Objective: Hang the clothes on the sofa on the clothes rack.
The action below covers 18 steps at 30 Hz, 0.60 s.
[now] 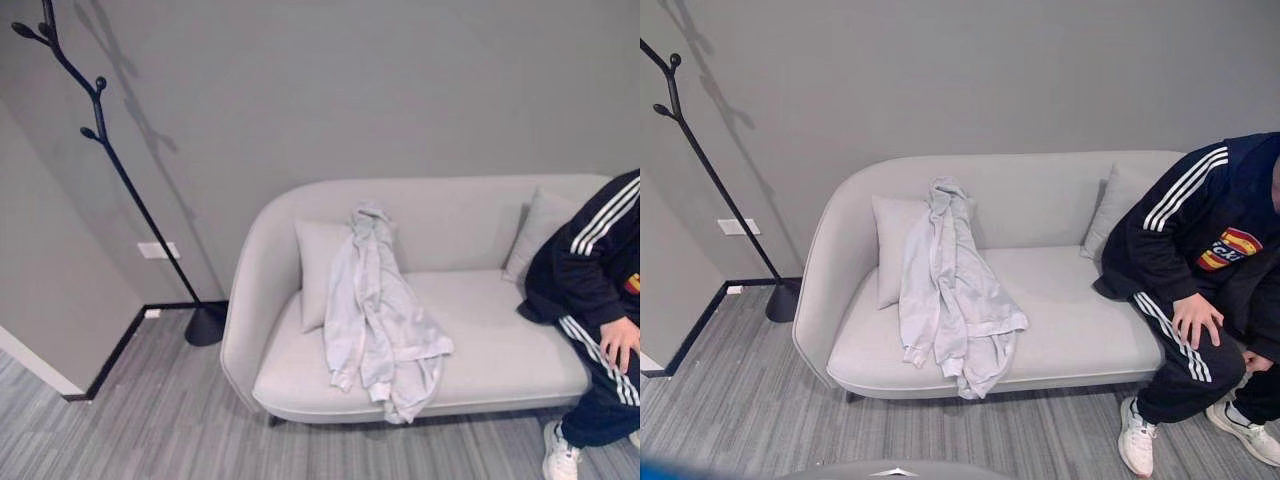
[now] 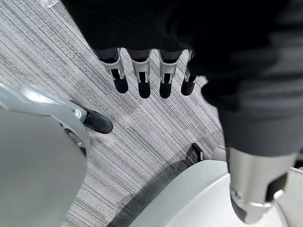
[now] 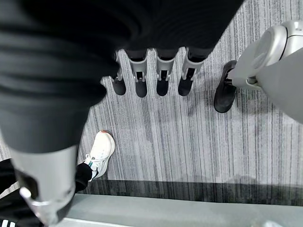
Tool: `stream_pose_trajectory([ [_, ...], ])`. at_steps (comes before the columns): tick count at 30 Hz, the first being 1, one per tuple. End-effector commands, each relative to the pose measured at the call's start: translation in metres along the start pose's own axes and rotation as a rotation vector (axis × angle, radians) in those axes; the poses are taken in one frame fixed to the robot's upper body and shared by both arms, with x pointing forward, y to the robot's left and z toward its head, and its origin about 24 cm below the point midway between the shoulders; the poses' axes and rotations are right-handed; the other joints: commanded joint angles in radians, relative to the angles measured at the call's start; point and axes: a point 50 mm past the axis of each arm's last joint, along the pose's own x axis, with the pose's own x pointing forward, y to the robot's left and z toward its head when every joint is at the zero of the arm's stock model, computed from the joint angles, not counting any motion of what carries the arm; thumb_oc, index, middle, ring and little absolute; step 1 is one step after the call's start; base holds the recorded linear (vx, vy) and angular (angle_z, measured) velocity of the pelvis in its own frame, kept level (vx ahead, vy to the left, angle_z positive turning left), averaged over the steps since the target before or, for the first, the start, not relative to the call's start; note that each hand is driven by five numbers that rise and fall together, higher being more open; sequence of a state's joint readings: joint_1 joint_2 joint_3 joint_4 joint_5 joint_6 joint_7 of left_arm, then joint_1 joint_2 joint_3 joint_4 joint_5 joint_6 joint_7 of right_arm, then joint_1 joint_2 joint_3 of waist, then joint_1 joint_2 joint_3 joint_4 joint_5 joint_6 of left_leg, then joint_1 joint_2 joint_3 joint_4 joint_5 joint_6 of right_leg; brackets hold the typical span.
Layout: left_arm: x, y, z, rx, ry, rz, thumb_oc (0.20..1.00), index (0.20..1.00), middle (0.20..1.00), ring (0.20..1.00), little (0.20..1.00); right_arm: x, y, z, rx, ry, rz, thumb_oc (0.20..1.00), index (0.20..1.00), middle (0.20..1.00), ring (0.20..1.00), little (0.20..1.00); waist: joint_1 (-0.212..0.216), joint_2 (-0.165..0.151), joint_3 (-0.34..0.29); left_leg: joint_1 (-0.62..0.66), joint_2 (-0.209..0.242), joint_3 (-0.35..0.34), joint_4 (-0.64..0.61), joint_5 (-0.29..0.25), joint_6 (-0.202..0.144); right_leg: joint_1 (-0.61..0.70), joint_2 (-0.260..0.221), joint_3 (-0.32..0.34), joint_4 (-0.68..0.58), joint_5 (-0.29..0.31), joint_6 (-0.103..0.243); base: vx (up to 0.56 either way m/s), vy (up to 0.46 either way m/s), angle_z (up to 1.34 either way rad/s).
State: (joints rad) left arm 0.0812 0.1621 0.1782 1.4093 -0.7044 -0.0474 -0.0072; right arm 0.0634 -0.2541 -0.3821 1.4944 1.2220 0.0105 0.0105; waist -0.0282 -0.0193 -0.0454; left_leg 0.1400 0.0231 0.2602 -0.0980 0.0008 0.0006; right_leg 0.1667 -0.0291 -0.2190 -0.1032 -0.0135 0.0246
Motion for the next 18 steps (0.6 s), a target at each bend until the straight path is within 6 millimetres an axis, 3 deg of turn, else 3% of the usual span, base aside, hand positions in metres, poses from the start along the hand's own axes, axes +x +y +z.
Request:
stream_pose_trajectory([
  [1, 0.001, -0.007, 0.006, -0.079, -0.016, 0.009, 1.0, 1.0, 1.0, 1.0, 1.0, 0.0, 0.02, -0.006, 0.005, 0.022, 0.035, 1.0, 1.0, 1.0, 1.0, 1.0, -0.022, 0.014, 0.006, 0.015, 0.076, -0.028, 0.014, -0.049, -0.073, -0.007, -0.077, -0.049, 0.018, -0.05, 0.073, 0.0, 0.0, 0.0],
  [6, 0.001, -0.005, 0.006, -0.074, -0.017, 0.012, 1.0, 1.0, 1.0, 1.0, 1.0, -0.001, 0.014, -0.005, -0.044, 0.026, 0.014, 1.0, 1.0, 1.0, 1.0, 1.0, -0.021, 0.013, 0.004, 0.015, 0.077, -0.031, 0.015, -0.047, -0.073, -0.004, -0.076, -0.051, 0.017, -0.052, 0.071, 0.0, 0.0, 0.0],
  [18, 0.001, -0.024, 0.015, 0.007, -0.066, -0.073, 1.0, 1.0, 1.0, 1.0, 1.0, -0.001, 0.023, -0.009, -0.256, 0.04, 0.083, 1.0, 1.0, 1.0, 1.0, 1.0, -0.015, 0.008, 0.013, 0.015, 0.081, -0.038, 0.019, -0.042, -0.074, 0.001, -0.075, -0.056, 0.019, -0.053, 0.067, -0.01, -0.003, 0.0],
])
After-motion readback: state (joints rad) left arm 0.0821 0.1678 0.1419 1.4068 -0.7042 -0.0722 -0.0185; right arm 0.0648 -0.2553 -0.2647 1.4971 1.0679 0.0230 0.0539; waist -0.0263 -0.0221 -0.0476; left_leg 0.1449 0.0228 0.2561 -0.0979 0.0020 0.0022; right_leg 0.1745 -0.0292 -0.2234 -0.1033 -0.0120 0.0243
